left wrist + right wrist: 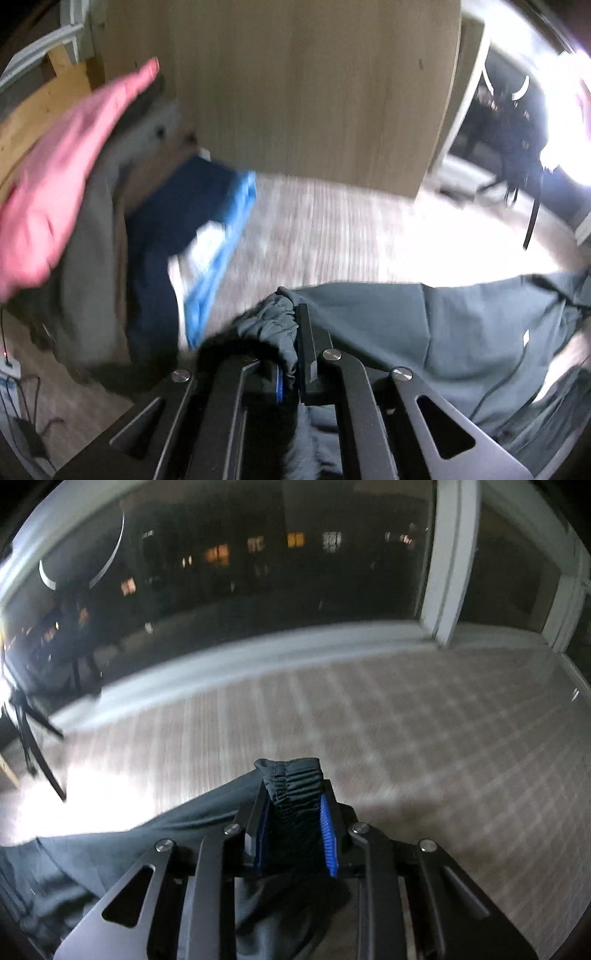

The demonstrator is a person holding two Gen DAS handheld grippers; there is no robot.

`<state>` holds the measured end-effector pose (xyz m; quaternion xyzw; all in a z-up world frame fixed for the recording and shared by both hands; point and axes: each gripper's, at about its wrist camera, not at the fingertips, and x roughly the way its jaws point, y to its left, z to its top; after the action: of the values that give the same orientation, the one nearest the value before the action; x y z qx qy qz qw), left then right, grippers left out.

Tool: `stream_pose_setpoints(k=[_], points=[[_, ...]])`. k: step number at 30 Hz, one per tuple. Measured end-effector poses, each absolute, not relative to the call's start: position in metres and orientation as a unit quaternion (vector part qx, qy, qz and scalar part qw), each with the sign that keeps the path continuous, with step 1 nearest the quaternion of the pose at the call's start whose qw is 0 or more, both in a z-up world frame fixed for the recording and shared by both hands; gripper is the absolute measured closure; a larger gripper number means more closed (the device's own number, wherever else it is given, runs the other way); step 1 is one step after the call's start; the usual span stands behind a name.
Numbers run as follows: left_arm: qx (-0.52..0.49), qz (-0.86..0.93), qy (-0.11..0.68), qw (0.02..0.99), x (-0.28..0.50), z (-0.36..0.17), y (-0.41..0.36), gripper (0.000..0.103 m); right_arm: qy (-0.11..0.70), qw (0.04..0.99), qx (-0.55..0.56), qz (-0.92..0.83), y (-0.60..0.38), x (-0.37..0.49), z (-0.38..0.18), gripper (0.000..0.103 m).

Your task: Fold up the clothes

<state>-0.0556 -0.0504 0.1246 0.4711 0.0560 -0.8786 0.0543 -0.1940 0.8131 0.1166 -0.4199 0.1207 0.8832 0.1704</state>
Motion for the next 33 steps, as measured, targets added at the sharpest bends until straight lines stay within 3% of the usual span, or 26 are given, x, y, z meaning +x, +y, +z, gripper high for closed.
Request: stream_pose_setpoints(k=[3,8,12,18,24,29,33], points=[[0.458,-0.885,0.05,0.059,-0.087,0.13,-0.06,0.099,0.125,0.188,-0.417,0.88,0.824,-0.212,0.128,0.081],[0.487,-0.87,0.059,0.058,-0.155,0.076,-0.068,0.098,0.14,0.214,-0.471,0.844,0.86,-0.25,0.081,0.078],[0.55,-0.832,0.018,0.07,-0.181,0.034,-0.056,0.094,0.147,0.22,-0.511,0.818,0.869,-0.27,0.051,0.071],[0.554,-0.83,-0.03,0.063,-0.158,0.048,-0.052,0.078,0.161,0.208,-0.483,0.835,0.878,-0.238,0.074,0.06],[0.548,-0.833,-0.029,0.063,-0.112,0.079,-0.056,0.082,0.27,0.168,-0.431,0.844,0.905,-0.177,0.099,0.054],[0.517,-0.851,-0.04,-0.079,-0.074,0.108,0.035,0.079,0.223,0.141,-0.461,0.847,0.878,-0.175,0.084,0.054],[0.529,-0.818,-0.103,-0.201,-0.054,0.087,0.136,0.076,0.204,0.126,-0.487,0.84,0.867,-0.193,0.062,0.054]])
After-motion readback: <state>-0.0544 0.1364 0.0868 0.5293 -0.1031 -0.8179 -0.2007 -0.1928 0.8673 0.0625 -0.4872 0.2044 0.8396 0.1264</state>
